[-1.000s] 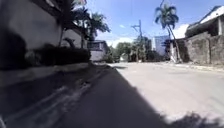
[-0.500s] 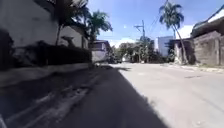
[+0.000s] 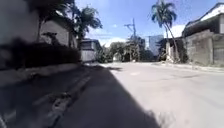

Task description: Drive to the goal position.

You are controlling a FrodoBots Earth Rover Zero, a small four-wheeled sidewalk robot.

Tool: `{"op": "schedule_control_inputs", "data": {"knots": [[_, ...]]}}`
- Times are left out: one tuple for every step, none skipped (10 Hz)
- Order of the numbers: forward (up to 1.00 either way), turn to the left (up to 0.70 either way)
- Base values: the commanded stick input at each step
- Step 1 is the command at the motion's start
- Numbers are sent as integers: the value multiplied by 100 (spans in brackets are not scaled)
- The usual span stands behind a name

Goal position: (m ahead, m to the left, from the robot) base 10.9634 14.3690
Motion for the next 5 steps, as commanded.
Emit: {"op": "schedule_control_inputs", "data": {"knots": [[100,5],[100,6],[100,2],[100,0],[100,0]]}}
